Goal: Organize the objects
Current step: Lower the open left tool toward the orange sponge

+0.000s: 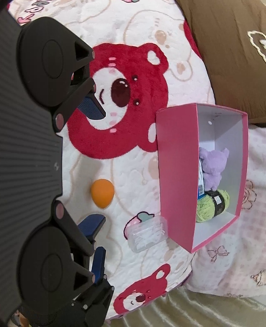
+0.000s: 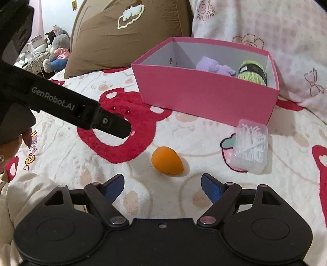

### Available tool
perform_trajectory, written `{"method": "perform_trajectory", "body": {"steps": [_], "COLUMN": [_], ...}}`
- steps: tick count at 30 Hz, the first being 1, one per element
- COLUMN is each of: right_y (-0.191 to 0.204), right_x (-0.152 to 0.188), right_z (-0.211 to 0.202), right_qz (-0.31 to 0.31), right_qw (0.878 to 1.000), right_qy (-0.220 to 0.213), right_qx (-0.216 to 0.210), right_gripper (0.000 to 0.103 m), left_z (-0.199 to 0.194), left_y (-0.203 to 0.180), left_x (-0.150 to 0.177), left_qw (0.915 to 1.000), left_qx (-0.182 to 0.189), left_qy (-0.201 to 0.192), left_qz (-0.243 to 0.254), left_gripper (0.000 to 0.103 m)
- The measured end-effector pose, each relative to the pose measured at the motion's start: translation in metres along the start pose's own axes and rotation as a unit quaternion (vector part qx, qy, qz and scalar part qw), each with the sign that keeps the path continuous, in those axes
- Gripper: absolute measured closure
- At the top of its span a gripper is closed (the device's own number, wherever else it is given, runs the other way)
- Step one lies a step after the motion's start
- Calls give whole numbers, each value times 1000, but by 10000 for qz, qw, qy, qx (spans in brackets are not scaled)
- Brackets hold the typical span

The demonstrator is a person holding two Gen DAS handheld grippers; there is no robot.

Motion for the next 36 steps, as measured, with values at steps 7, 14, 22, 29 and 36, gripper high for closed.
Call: {"method": "perform_trajectory", "body": {"steps": [7,14,22,29,36], "right_y": [5,3,-12,-17,-31], "right_x": [-1,-4,-5,5,8], "right_z": [0,5,30,53,66], "right_qz": [-158,-151,40,-24,274], "right_qw": [9995,9984,9991,9995,9992], "right_qy": [-225,-451,-389,-296,-299], "right_qx": [-141,-320,-178,-100,-64], "right_gripper": [24,24,23,25,33], "left_z": [12,25,45,57,66], "left_y": [-10,-18,-29,-31,-41], "left_x": [2,8,22,20,25], "left_qw": [9998,9979,9989,9979,9990], "left_qx": [203,606,368,204,274], "left_qy": [-29,-183,-290,-581,-338], "left_qz": [34,-166,-53,-205,69], "left_gripper": [5,6,14,27,45]}}
Point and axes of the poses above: each gripper's, at about its wrist camera, not at the fingertips, and z roughly the way its jaws point, y to its left, x to its underside, the point moved 9 cm from there along z, roughly the way its jaws point, and after that the axes turned 14 degrees about -x, right-handed, at the moved point
